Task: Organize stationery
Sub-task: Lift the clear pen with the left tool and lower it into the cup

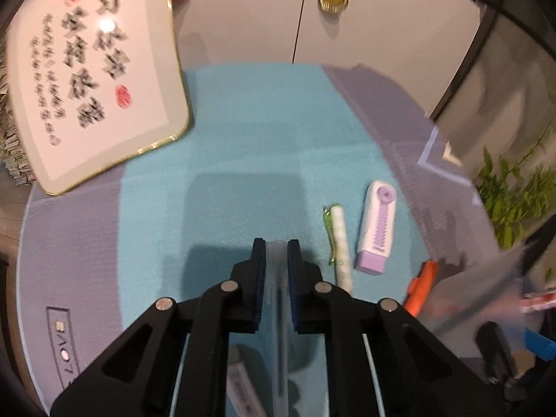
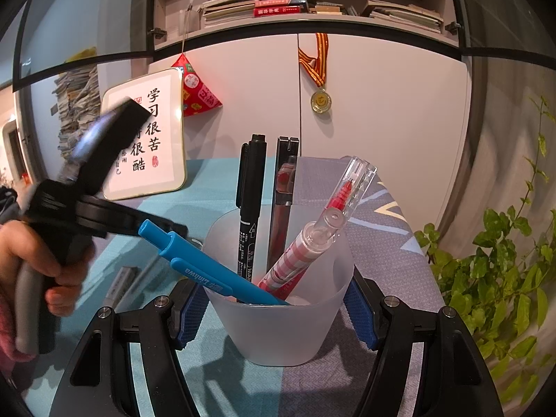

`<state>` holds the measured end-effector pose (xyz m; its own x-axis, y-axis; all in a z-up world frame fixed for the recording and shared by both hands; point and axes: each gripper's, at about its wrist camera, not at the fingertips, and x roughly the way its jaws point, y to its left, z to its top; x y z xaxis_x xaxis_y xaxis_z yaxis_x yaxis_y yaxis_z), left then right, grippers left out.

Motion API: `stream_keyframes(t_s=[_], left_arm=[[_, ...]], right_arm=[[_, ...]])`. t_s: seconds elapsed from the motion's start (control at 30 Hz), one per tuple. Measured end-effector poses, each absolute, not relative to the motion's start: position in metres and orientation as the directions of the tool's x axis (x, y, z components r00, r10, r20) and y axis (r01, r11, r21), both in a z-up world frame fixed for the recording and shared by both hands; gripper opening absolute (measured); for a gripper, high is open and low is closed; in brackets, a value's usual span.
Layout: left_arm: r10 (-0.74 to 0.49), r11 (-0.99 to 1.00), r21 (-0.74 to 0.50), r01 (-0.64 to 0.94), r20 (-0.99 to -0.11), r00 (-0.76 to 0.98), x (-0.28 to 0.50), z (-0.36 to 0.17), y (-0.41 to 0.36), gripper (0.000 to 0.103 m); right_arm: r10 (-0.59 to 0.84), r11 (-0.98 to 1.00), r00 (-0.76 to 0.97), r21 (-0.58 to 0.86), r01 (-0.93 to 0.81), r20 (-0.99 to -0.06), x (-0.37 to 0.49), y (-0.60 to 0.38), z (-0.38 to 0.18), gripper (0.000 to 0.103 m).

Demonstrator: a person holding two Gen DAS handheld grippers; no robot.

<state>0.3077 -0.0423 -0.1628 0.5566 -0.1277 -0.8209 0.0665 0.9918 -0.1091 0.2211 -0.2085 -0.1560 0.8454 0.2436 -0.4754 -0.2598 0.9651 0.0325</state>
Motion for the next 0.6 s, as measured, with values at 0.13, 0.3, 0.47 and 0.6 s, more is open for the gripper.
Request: stream_keyframes(t_s=[0.13,0.3,0.47,0.6], left_arm=[[-0.192,0.981,-0.174,0.09,-0.767,0.613,0.285,-0.128,-0.035,0.01],[-0.29,0.955,-0.237,0.176,-0.65,0.702,0.245,-0.073,-0.041,0.01],[-0.368,0.927,-0.265,0.265,-0.52,0.77,0.209,-0.025,-0.055,0.01],[-0.408,0.907,-0.287,0.307,-0.429,0.806,0.194,0.001,-0.062,0.01]], right_arm=[[0.244,0.965,0.845,0.033,-0.26,-0.475,0.221,-0.208,-0.156,0.071],[0.244,0.965,0.845,0.033,-0.26,-0.475,0.221,-0.208,-0.156,0.071],[0.244,0.965,0.845,0.033,-0.26,-0.475,0.221,-0.208,-0.156,0.071],[0.244,0.965,0.845,0.033,-0.26,-0.475,0.221,-0.208,-0.156,0.071]])
